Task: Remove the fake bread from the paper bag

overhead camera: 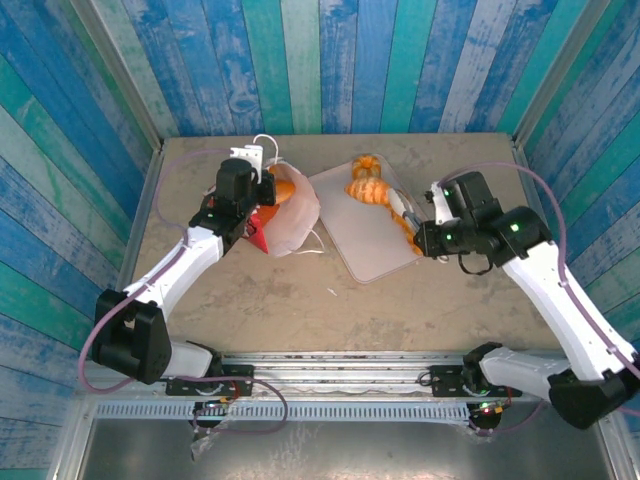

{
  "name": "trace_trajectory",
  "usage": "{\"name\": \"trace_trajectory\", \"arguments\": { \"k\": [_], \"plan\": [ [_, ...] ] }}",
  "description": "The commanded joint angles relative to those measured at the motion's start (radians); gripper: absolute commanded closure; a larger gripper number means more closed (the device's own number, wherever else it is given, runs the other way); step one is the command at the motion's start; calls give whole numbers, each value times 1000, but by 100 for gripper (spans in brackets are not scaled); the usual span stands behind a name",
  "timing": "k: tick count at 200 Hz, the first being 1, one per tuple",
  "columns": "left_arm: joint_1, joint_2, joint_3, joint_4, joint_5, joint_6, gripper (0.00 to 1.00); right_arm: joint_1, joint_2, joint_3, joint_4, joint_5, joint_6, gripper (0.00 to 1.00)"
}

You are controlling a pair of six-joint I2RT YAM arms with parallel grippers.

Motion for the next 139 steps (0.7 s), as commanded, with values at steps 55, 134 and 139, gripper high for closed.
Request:
{"name": "trace_trajectory", "arguments": {
  "k": [55,134,139],
  "plan": [
    [-1,-59,-2,15,-17,-22,92,-139,241,103,33,-108,-146,98],
    [-1,-49,10,13,-15,-23,92,-190,422,166,54,-150,-187,99],
    [-1,-50,13,13,-16,-22,92,-192,433,172,54,-150,-188,99]
  ]
}}
